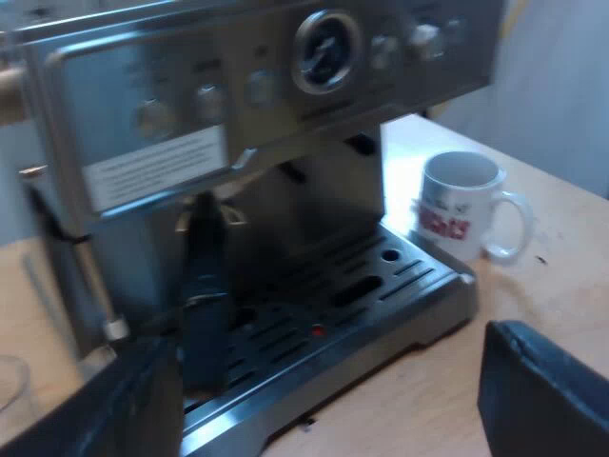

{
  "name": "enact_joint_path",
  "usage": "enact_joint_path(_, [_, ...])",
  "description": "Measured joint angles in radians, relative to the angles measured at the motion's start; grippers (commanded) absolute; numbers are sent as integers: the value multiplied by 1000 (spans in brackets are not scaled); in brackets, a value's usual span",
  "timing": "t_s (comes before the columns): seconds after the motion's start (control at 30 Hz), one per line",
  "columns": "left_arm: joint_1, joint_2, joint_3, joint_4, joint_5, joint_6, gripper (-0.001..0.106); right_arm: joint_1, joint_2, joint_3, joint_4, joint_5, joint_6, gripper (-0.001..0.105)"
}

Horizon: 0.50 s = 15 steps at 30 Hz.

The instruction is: Place mug into machine

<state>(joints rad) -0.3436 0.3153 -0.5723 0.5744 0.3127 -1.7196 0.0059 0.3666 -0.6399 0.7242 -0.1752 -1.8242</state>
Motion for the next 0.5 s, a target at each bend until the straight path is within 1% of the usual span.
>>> enact_joint_path(0.07, [-41, 52, 0, -44, 0, 0, 66, 0, 39, 1, -4, 0, 0, 62])
enact_joint_path(0.2, [-94, 126, 0, -96, 6, 0, 66, 0, 85, 1, -4, 0, 0, 62])
enact_joint_path(0.5, [-221, 304, 0, -242, 7, -4, 66, 0, 205, 1, -91, 0, 0, 62])
